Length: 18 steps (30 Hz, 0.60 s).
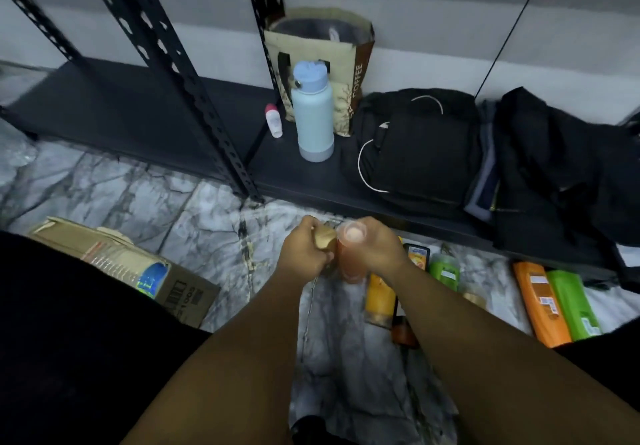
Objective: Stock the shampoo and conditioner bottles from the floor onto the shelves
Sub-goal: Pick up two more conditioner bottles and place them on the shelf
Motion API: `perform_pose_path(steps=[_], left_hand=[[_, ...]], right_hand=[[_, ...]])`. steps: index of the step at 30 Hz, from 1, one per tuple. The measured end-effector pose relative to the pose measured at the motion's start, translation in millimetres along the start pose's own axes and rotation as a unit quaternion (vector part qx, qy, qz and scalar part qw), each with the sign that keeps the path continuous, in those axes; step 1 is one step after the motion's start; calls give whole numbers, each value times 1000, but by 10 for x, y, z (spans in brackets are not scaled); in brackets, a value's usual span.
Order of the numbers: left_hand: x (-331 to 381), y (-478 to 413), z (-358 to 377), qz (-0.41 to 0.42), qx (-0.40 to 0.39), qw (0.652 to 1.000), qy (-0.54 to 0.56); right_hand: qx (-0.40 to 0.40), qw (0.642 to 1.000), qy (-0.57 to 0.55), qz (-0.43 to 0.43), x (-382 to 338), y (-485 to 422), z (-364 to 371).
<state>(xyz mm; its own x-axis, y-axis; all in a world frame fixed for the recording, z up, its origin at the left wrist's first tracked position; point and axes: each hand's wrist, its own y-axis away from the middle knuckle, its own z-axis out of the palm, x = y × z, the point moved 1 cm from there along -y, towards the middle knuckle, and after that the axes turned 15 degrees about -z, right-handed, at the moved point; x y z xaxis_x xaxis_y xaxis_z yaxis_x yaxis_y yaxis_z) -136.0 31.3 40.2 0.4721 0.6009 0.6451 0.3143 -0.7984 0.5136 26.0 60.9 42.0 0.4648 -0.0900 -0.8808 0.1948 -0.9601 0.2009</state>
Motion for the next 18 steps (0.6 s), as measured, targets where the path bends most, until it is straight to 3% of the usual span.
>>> perform_pose_path(steps=[4, 11, 14, 18], left_hand=[[22, 140, -28, 62, 25, 991, -115], [-28, 374, -25, 70, 9, 977, -199], [-8, 397, -105, 52, 12, 982, -179], [219, 482, -328, 74, 22, 996, -41]], right_hand=[[-1, 997, 64, -38, -23, 201, -32], [-7, 991, 119, -65, -34, 447, 28], [21, 994, 84, -70, -125, 492, 17], [89, 992, -4, -87, -373, 542, -144]])
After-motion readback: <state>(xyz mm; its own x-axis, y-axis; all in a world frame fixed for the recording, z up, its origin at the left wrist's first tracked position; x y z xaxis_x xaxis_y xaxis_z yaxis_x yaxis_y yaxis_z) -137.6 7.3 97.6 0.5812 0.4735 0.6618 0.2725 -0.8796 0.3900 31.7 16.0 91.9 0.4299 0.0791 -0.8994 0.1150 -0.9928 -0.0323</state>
